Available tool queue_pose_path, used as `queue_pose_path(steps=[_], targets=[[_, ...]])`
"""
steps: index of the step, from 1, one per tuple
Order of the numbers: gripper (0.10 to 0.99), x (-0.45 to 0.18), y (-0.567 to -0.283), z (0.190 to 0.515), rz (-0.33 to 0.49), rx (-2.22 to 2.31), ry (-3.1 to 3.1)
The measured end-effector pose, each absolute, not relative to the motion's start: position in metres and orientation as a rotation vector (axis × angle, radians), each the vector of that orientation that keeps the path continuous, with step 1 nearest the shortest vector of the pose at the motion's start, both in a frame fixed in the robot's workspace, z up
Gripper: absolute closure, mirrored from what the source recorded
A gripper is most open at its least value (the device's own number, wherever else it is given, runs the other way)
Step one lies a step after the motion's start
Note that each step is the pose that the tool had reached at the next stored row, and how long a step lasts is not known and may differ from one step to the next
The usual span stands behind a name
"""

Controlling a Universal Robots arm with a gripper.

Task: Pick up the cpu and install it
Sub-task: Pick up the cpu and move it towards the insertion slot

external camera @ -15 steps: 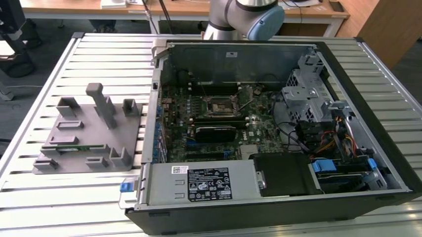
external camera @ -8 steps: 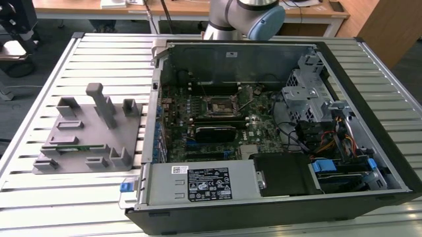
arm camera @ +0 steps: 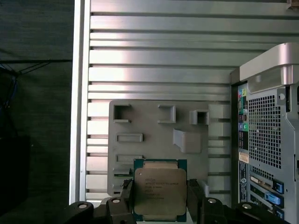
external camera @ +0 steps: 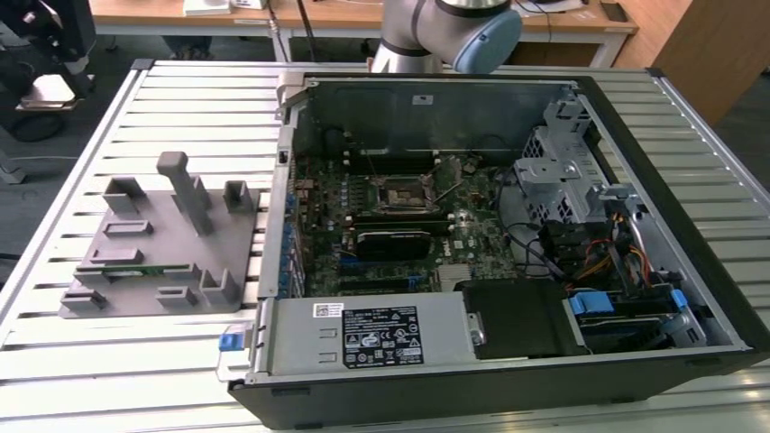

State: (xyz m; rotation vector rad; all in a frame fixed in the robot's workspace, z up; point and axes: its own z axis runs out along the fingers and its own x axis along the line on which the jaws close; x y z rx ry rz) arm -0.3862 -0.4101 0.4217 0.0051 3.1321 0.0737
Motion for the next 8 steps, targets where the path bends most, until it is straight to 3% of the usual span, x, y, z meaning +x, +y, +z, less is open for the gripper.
queue_pose_path(steps=[8], targets=[[0.545,-0.361,-0.410,0.422,0.074,0.005,3.132]])
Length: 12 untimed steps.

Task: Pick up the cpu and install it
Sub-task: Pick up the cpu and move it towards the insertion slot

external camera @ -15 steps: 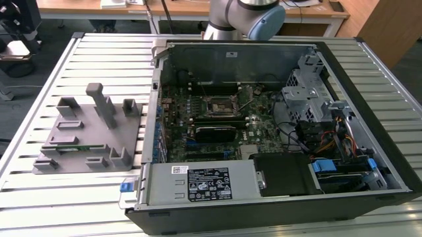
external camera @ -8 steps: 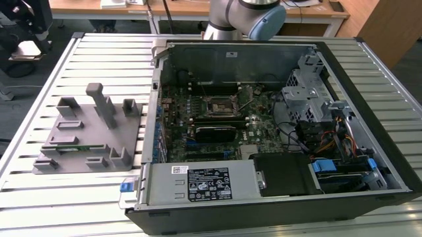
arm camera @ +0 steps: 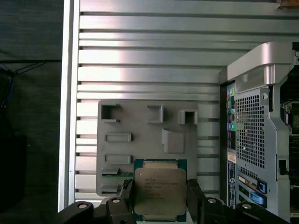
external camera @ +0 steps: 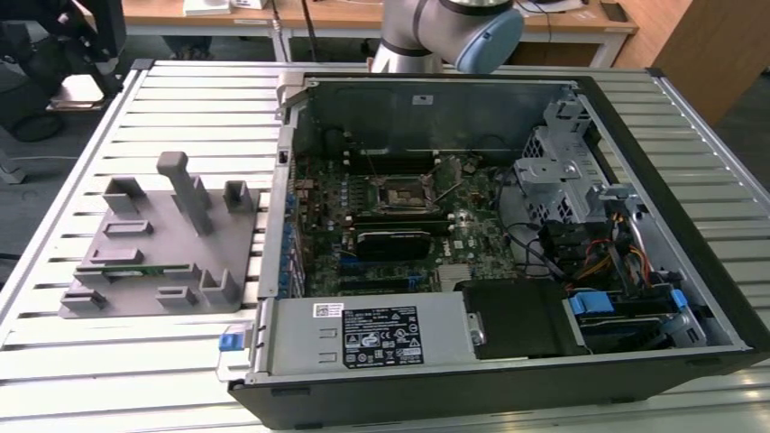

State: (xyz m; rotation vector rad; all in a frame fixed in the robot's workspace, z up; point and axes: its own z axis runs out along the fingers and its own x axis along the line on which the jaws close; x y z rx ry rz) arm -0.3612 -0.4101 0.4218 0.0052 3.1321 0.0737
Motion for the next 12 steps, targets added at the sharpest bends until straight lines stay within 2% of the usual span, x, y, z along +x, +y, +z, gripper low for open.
queue_pose_path(steps=[12], targets=[[0.545,-0.324,-0.410,0.422,0.074,0.005,3.132]])
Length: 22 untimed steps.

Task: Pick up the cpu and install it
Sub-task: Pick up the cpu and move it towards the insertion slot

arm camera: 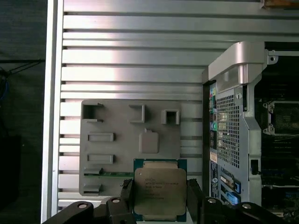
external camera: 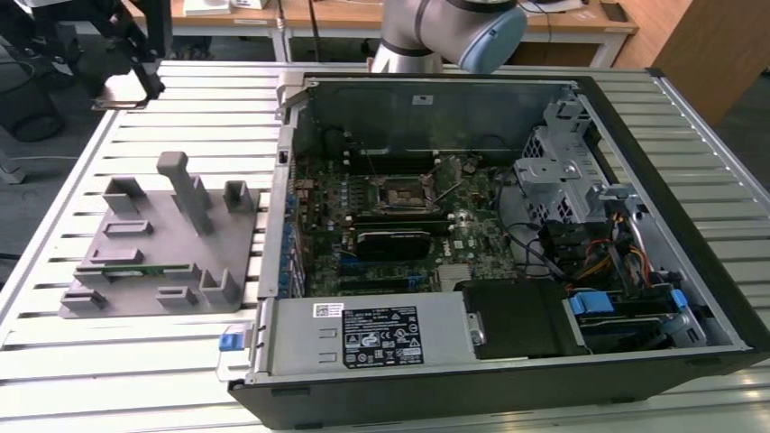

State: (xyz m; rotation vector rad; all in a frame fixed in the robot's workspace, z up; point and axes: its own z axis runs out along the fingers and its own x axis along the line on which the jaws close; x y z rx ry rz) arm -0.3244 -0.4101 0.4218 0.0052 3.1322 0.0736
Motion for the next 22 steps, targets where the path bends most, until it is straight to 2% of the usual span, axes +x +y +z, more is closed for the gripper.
queue_pose_path(steps=[22], targets=[[0.545,-0.254,-0.410,0.422,0.074,0.005,3.132]])
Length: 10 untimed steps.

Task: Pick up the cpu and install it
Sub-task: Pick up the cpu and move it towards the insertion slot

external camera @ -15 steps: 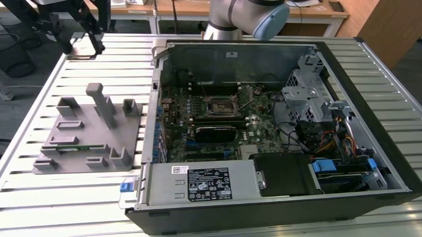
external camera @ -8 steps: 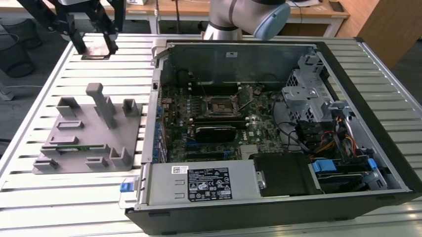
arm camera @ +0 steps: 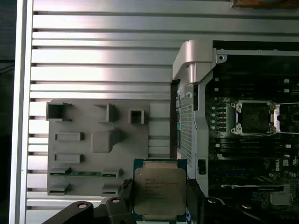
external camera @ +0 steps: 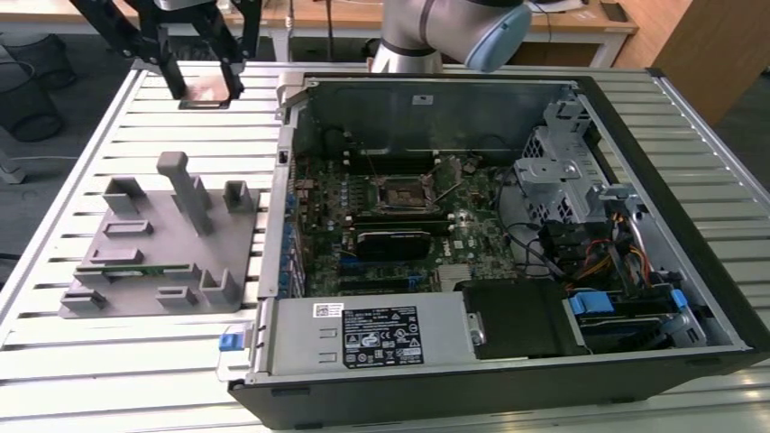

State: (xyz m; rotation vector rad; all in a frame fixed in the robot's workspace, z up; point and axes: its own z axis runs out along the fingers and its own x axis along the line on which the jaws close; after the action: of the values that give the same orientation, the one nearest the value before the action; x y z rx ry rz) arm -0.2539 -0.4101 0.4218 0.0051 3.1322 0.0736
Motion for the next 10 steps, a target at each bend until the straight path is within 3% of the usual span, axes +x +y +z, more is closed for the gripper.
queue_pose_path(steps=[10], targets=[[0.545,-0.221,-0.410,0.422,0.074,0.005,3.132]])
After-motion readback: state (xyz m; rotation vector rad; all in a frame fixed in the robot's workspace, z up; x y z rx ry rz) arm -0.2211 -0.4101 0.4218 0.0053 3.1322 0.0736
